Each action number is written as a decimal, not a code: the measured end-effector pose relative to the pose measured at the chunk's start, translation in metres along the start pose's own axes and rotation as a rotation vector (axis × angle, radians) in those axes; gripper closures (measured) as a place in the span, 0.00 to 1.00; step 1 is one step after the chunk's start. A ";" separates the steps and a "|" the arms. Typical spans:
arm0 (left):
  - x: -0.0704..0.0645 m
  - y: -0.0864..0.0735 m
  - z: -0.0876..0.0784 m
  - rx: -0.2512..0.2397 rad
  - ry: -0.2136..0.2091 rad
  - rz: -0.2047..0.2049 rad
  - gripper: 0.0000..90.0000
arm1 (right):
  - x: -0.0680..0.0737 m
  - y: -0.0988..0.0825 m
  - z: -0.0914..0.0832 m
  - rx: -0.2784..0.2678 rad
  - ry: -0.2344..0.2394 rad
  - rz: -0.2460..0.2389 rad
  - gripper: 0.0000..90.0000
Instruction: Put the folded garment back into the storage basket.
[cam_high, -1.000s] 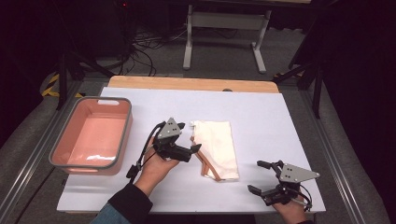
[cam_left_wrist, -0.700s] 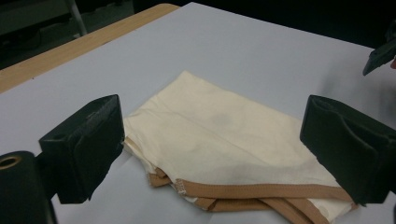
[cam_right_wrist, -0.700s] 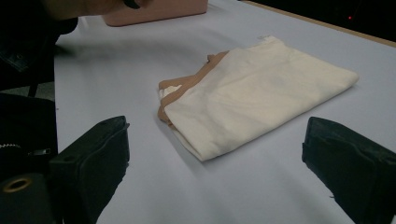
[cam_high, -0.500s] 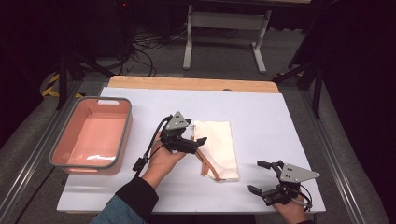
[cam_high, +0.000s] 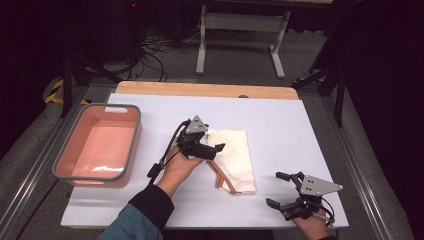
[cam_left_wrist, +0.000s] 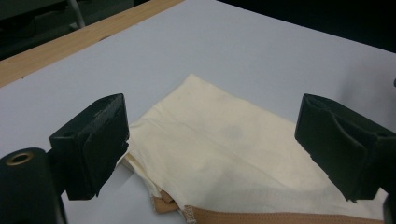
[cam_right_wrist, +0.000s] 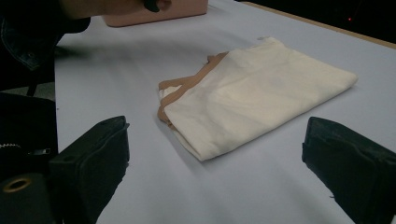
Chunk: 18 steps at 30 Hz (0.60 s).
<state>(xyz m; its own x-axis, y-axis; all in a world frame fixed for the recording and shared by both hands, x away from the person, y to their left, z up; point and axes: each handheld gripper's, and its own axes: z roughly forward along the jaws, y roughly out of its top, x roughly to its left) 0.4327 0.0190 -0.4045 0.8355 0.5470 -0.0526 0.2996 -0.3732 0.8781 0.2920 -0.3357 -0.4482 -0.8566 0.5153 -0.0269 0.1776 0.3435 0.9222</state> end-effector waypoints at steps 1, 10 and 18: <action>0.000 0.001 0.002 0.012 0.007 0.002 0.12 | 0.000 0.000 0.000 0.000 0.000 0.002 0.09; 0.009 0.004 0.015 0.072 0.036 -0.018 0.11 | 0.003 -0.001 -0.005 -0.004 -0.014 0.014 0.09; 0.019 0.003 0.030 0.138 0.083 -0.040 0.15 | 0.010 -0.003 -0.014 -0.003 -0.033 0.014 0.09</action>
<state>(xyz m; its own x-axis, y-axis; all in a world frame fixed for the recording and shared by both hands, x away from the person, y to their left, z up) 0.4636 0.0054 -0.4169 0.7823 0.6215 -0.0419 0.3973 -0.4460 0.8020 0.2764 -0.3426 -0.4460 -0.8377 0.5454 -0.0270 0.1876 0.3339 0.9237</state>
